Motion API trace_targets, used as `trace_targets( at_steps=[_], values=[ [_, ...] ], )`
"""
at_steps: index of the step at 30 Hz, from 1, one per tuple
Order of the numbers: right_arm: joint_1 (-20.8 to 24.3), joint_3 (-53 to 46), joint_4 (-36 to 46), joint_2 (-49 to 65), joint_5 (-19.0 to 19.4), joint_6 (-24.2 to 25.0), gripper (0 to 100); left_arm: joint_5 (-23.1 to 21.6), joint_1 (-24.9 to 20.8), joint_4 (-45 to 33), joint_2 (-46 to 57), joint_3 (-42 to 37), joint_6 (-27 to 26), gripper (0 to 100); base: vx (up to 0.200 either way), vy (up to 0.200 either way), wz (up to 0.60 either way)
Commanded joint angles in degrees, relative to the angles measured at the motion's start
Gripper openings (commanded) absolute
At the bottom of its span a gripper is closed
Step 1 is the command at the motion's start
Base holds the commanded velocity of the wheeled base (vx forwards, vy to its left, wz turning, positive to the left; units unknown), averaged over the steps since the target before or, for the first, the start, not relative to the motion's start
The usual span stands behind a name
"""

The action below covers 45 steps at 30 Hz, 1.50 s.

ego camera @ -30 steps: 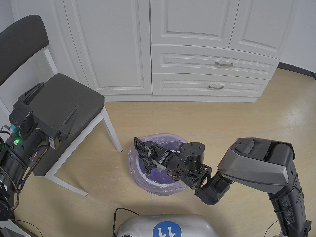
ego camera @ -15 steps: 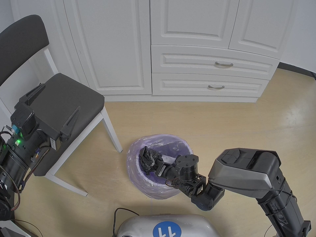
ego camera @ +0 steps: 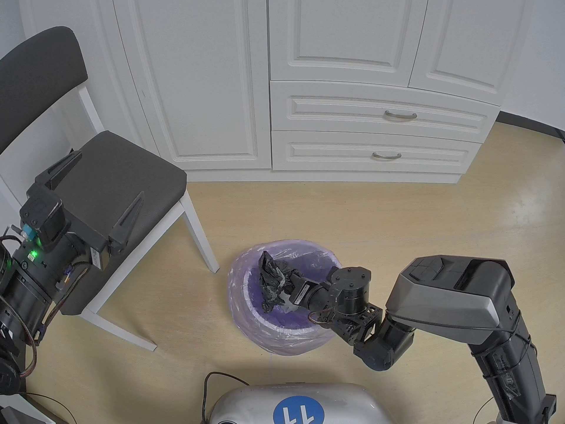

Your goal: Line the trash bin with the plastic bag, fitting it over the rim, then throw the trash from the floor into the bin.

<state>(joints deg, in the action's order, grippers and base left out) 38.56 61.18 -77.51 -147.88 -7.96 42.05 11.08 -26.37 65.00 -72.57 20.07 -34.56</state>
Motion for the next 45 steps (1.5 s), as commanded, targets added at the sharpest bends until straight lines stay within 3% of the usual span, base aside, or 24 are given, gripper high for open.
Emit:
trace_targets(
  at_steps=[1,23,24,36,40,42,44,45],
  values=[
    [-1.4,-0.5,0.0,1.3,0.3,-0.1,0,0.1,0.0,0.0,0.2,0.0,0.0,100,0.0,0.0,0.0],
    [0.3,-0.7,-0.5,0.2,0.4,0.1,0,0.1,0.0,0.0,-0.2,0.0,0.0,100,0.0,0.0,0.0],
    [0.3,-0.6,-0.5,0.1,0.3,0.1,100,0.1,0.0,0.0,-0.2,0.0,0.0,100,0.0,0.0,0.0],
    [-0.8,-0.9,-0.5,1.5,0.1,-0.3,100,0.1,0.0,0.0,-0.1,0.0,0.0,100,0.0,0.0,0.0],
    [-4.2,-4.5,-0.4,6.0,0.7,-8.6,100,0.1,0.0,0.0,-0.1,0.0,0.0,100,0.0,0.0,0.0],
    [-7.9,-6.7,0.7,7.7,2.2,-18.1,100,0.1,0.0,0.0,-0.2,0.0,0.0,100,0.0,0.0,0.0],
    [-7.9,-6.7,0.7,7.7,2.2,-18.1,100,0.1,0.0,0.0,-0.2,0.0,0.0,100,0.0,0.0,0.0],
    [-12.5,-7.8,1.5,8.9,3.3,-25.3,100,0.1,0.0,0.0,-0.2,0.1,0.0,100,0.0,0.0,0.0]
  ],
)
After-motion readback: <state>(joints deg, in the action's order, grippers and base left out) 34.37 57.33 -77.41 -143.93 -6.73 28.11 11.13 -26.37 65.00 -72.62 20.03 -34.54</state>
